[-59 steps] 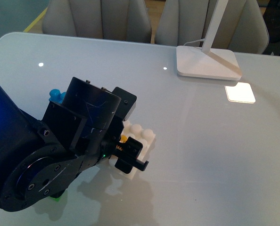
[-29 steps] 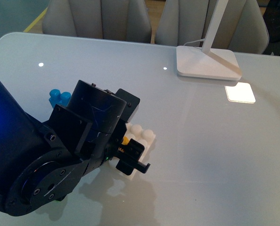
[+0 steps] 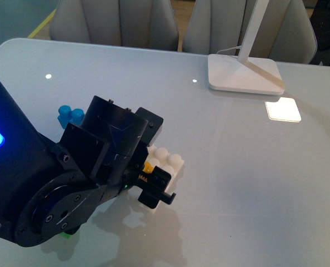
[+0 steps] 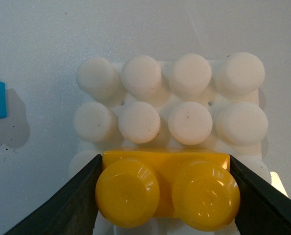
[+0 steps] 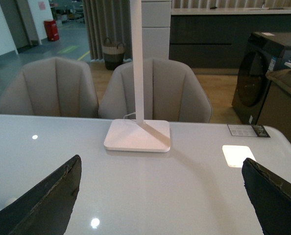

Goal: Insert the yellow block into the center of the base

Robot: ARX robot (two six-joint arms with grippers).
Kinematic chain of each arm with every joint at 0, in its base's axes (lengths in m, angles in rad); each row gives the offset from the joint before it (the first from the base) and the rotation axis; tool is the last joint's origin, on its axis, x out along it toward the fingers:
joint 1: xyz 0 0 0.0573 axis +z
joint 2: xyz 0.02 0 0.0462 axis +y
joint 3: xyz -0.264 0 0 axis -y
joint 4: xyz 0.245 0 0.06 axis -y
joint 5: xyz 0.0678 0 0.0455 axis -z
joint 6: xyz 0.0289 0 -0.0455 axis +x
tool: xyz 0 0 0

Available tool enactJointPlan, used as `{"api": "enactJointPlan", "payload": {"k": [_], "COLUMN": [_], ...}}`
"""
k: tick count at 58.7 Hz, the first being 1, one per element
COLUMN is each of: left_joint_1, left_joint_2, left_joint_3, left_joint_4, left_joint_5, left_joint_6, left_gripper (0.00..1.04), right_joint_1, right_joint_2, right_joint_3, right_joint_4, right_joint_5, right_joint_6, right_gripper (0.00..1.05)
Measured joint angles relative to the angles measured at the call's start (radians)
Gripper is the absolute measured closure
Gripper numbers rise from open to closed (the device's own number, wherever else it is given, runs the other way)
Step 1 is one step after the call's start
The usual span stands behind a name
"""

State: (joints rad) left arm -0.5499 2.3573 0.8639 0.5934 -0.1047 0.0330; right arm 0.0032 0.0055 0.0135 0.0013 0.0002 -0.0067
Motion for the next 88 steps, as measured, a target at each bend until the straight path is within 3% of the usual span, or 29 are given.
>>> {"api": "enactJointPlan", "payload": {"k": [5,30,42,53,59,71,80,84,88], "left_joint_1": [0.006,0.077,0.205,0.383,0.396,0.394,0.426,0.442,0.456], "left_joint_2": [-0.013,-0.294,-0.53,-0.739,-0.753,-0.651,-0.761,-0.844,-0.954], "left_joint_3": [-0.003,-0.08,-0.243,-0.378,-0.383,-0.572,-0.685,-0.72,-0.765], "left_joint_4": [-0.013,-0.1,-0.053,-0.07,-0.067,0.447,0.727,0.751,0.697], "left_joint_5": [0.008,0.084,0.152,0.223,0.222,-0.006,-0.01,-0.003,0.013], "left_joint_6": [-0.003,-0.076,-0.071,-0.068,-0.067,-0.052,-0.048,-0.047,-0.046], "left_gripper": [0.06,0.07,0.07,0.07,0.07,0.39,0.65,0.76,0.94], "right_joint_1": [0.0,0.0,0.0,0.0,0.0,0.0,0.0,0.0,0.0], "right_joint_2": [0.0,0.0,0.0,0.0,0.0,0.0,0.0,0.0,-0.001], "right_joint_3": [0.0,0.0,0.0,0.0,0.0,0.0,0.0,0.0,0.0], "right_joint_4": [0.0,0.0,0.0,0.0,0.0,0.0,0.0,0.0,0.0], "right_joint_5": [0.0,0.0,0.0,0.001,-0.001,0.002,0.002,0.002,0.002], "right_joint_6": [0.0,0.0,0.0,0.0,0.0,0.0,0.0,0.0,0.0], "right_gripper": [0.09,0.09,0.09,0.09,0.09,0.09,0.09,0.09,0.09]}}
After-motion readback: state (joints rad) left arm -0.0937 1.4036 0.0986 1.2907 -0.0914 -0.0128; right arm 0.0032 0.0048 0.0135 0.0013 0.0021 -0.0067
